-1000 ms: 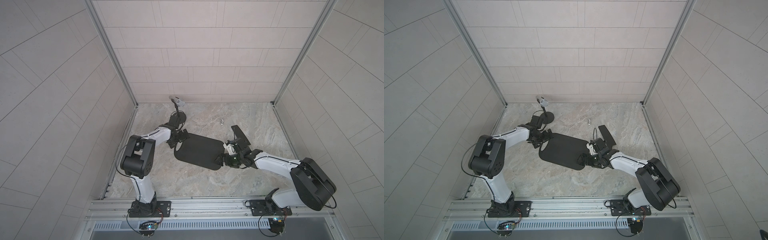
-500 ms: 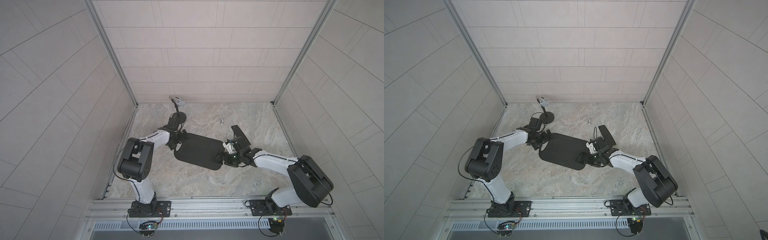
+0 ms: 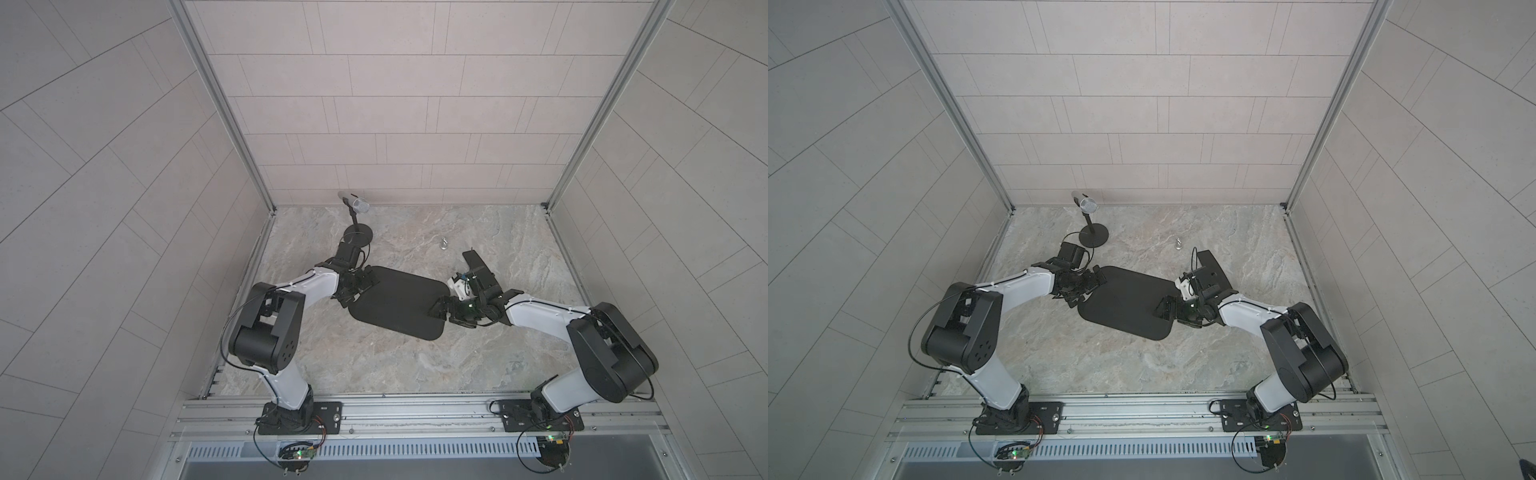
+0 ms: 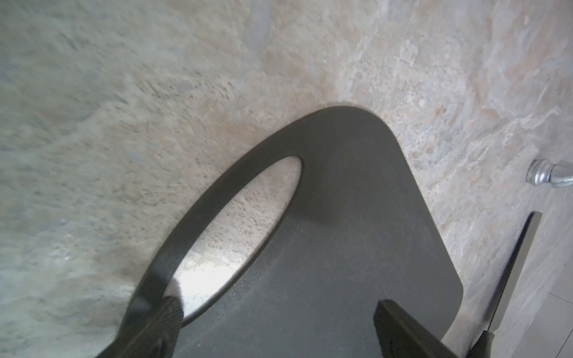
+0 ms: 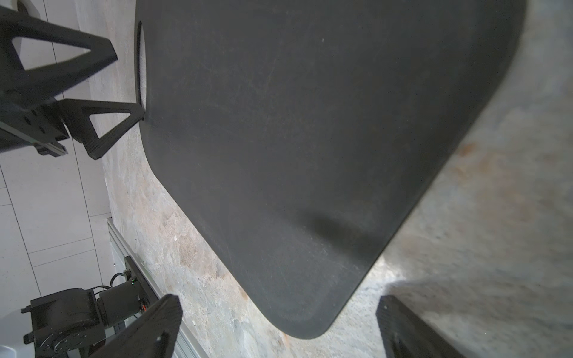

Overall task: Align the knife with the edge of the cutting board
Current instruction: Move the work surface to the center of the board.

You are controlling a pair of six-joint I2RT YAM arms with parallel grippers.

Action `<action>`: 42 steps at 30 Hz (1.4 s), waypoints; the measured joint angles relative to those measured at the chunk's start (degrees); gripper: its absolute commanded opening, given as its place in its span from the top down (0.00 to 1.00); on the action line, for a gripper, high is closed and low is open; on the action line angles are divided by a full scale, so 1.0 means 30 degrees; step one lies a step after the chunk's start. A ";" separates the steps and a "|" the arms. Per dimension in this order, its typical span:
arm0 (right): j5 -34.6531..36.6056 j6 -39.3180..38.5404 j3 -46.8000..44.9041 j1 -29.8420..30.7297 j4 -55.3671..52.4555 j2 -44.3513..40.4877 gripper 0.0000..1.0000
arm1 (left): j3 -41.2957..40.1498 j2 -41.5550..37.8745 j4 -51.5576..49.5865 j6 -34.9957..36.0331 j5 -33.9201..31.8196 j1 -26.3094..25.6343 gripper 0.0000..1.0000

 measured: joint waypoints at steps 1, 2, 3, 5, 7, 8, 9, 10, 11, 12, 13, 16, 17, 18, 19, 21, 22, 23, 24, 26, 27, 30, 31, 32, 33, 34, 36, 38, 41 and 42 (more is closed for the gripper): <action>0.0007 -0.0022 0.0080 -0.0036 0.0015 0.0087 0.00 | -0.0087 -0.0066 0.0029 -0.0029 0.0022 -0.0007 0.00; 0.0007 -0.0051 0.0146 -0.0080 0.0036 0.0168 0.00 | -0.0168 -0.0131 0.0080 -0.0080 0.0044 -0.0015 0.00; -0.0007 -0.0058 0.0211 -0.0131 0.0036 0.0240 0.00 | -0.0233 -0.0175 0.0124 -0.0095 0.0058 -0.0022 0.00; -0.0036 -0.0102 0.0328 -0.0219 0.0058 0.0372 0.00 | -0.0364 -0.0262 0.0226 -0.0138 0.0044 -0.0087 0.00; -0.0066 -0.0197 0.0415 -0.0321 0.0066 0.0466 0.00 | -0.0517 -0.0364 0.0342 -0.0160 0.0044 -0.0175 0.00; -0.0073 -0.0248 0.0474 -0.0386 0.0051 0.0517 0.00 | -0.0597 -0.0423 0.0401 -0.0197 0.0044 -0.0255 0.00; -0.0066 -0.0313 0.0525 -0.0452 0.0044 0.0561 0.00 | -0.0663 -0.0466 0.0444 -0.0233 0.0044 -0.0335 0.00; -0.0080 -0.0357 0.0568 -0.0525 0.0022 0.0605 0.00 | -0.0714 -0.0495 0.0495 -0.0270 0.0029 -0.0452 0.00; -0.0087 -0.0423 0.0627 -0.0597 0.0007 0.0641 0.00 | -0.0780 -0.0539 0.0539 -0.0291 0.0029 -0.0561 0.00; -0.0087 -0.0488 0.0670 -0.0678 0.0000 0.0692 0.00 | -0.0838 -0.0590 0.0576 -0.0313 0.0022 -0.0685 0.00; -0.0109 -0.0510 0.0714 -0.0750 -0.0007 0.0736 0.00 | -0.0903 -0.0634 0.0619 -0.0342 -0.0007 -0.0809 0.00; -0.0175 -0.0648 0.0882 -0.0954 -0.0073 0.0903 0.00 | -0.1093 -0.0780 0.0736 -0.0495 -0.0095 -0.1173 0.00; -0.0182 -0.0707 0.0940 -0.1020 -0.0080 0.0954 0.00 | -0.1137 -0.0809 0.0772 -0.0532 -0.0138 -0.1268 0.00; -0.0204 -0.0772 0.0998 -0.1115 -0.0087 0.1020 0.00 | -0.1173 -0.0838 0.0809 -0.0597 -0.0175 -0.1370 0.00; -0.0233 -0.0831 0.1064 -0.1224 -0.0080 0.1100 0.00 | -0.1195 -0.0852 0.0831 -0.0641 -0.0211 -0.1457 0.00; -0.0321 -0.0933 0.1195 -0.1450 -0.0080 0.1246 0.00 | -0.1253 -0.0874 0.0896 -0.0729 -0.0277 -0.1676 0.00; -0.0386 -0.0991 0.1246 -0.1566 -0.0080 0.1297 0.00 | -0.1260 -0.0882 0.0925 -0.0758 -0.0342 -0.1807 0.00; -0.0430 -0.1056 0.1290 -0.1676 -0.0087 0.1355 0.00 | -0.1275 -0.0889 0.0947 -0.0794 -0.0415 -0.1931 0.00; -0.0488 -0.1100 0.1333 -0.1800 -0.0102 0.1399 0.00 | -0.1282 -0.0889 0.0962 -0.0809 -0.0517 -0.2069 0.00; -0.0576 -0.1246 0.1435 -0.2055 -0.0168 0.1486 0.00 | -0.1290 -0.0889 0.0991 -0.0889 -0.0707 -0.2382 0.00; -0.0576 -0.1348 0.1494 -0.2171 -0.0211 0.1530 0.00 | -0.1290 -0.0889 0.0998 -0.0940 -0.0765 -0.2514 0.00; -0.0627 -0.1596 0.1690 -0.2470 -0.0437 0.1647 0.00 | -0.1297 -0.0889 0.1020 -0.1107 -0.0962 -0.2914 0.00; -0.0627 -0.1668 0.1734 -0.2543 -0.0503 0.1668 0.00 | -0.1304 -0.0889 0.1020 -0.1144 -0.1035 -0.3038 0.00; -0.0634 -0.1770 0.1763 -0.2601 -0.0568 0.1690 0.00 | -0.1304 -0.0889 0.1020 -0.1151 -0.1093 -0.3133 0.00; -0.0634 -0.1851 0.1778 -0.2645 -0.0605 0.1698 0.00 | -0.1297 -0.0889 0.1020 -0.1166 -0.1151 -0.3220 0.00; -0.0641 -0.1923 0.1785 -0.2667 -0.0641 0.1698 0.00 | -0.1297 -0.0882 0.1020 -0.1166 -0.1209 -0.3293 0.00; -0.0648 -0.2004 0.1792 -0.2703 -0.0678 0.1698 0.00 | -0.1275 -0.0852 0.1005 -0.1173 -0.1348 -0.3402 0.00; -0.0648 -0.2062 0.1792 -0.2703 -0.0707 0.1698 0.00 | -0.1173 -0.0772 0.0940 -0.1231 -0.1494 -0.3475 0.00; -0.0612 -0.2149 0.1785 -0.2703 -0.0765 0.1661 0.00 | -0.1020 -0.0648 0.0831 -0.1282 -0.1661 -0.3606 0.00; -0.0554 -0.2208 0.1785 -0.2718 -0.0816 0.1632 0.00 | -0.0954 -0.0583 0.0816 -0.1290 -0.1705 -0.3679 0.00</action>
